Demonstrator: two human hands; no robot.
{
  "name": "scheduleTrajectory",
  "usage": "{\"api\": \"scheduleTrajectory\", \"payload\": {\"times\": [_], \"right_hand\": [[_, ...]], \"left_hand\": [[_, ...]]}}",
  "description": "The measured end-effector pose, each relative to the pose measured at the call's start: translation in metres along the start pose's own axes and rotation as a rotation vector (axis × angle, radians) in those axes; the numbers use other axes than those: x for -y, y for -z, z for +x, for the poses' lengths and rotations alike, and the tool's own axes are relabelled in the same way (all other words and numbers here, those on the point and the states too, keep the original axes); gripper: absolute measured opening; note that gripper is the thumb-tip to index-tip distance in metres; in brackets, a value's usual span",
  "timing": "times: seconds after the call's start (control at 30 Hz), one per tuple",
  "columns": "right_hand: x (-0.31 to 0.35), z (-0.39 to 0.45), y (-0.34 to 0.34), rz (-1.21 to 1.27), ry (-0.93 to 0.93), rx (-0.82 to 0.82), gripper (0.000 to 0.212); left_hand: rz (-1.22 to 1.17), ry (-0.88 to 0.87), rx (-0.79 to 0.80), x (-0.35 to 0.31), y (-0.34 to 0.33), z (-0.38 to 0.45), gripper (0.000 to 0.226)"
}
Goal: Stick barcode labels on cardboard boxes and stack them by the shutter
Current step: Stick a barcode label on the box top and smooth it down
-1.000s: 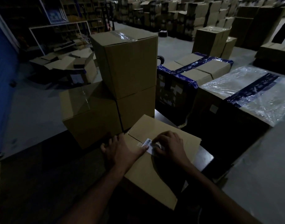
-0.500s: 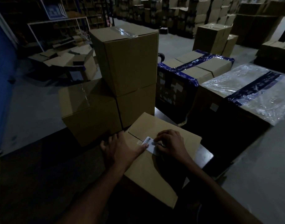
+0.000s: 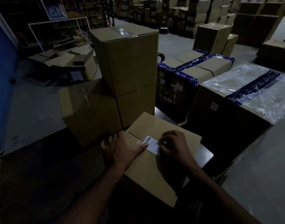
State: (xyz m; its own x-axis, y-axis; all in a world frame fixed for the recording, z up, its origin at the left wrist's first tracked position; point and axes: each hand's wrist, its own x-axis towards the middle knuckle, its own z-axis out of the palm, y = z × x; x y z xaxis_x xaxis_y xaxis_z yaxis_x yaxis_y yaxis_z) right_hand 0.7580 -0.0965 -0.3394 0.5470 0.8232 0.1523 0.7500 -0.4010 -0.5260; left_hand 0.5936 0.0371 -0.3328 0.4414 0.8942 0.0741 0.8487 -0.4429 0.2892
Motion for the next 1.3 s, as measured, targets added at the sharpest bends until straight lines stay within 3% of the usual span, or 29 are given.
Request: {"api": "scheduleTrajectory", "payload": {"times": [0.17, 0.47, 0.63, 0.73, 0.9, 1.13, 1.23, 1.3], "right_hand": [[0.001, -0.003, 0.001, 0.001, -0.011, -0.02, 0.019], [0.006, -0.012, 0.001, 0.011, -0.063, -0.086, 0.02], [0.013, -0.053, 0.0, -0.138, -0.214, -0.314, 0.025], [0.017, -0.069, -0.01, -0.03, -0.235, -0.338, 0.04], [0.001, -0.041, -0.004, 0.078, -0.165, -0.274, 0.037], [-0.024, 0.005, 0.024, 0.022, 0.05, -0.037, 0.033], [-0.016, 0.013, 0.034, -0.095, 0.064, 0.025, 0.029], [-0.006, 0.01, 0.033, -0.154, 0.027, -0.029, 0.027]], "left_hand": [[-0.004, 0.006, -0.008, 0.0, 0.0, -0.002, 0.12], [-0.018, 0.004, 0.01, -0.001, 0.004, -0.003, 0.125], [-0.137, 0.036, 0.059, -0.002, 0.004, -0.002, 0.13], [-0.159, 0.041, 0.072, -0.005, 0.005, -0.003, 0.125], [-0.186, 0.112, 0.082, -0.008, 0.011, -0.01, 0.113], [-0.449, 0.239, 0.237, 0.007, 0.028, -0.021, 0.088], [-0.438, 0.199, 0.201, -0.001, 0.032, -0.016, 0.106], [-0.394, 0.174, 0.176, -0.011, 0.031, -0.01, 0.122]]}}
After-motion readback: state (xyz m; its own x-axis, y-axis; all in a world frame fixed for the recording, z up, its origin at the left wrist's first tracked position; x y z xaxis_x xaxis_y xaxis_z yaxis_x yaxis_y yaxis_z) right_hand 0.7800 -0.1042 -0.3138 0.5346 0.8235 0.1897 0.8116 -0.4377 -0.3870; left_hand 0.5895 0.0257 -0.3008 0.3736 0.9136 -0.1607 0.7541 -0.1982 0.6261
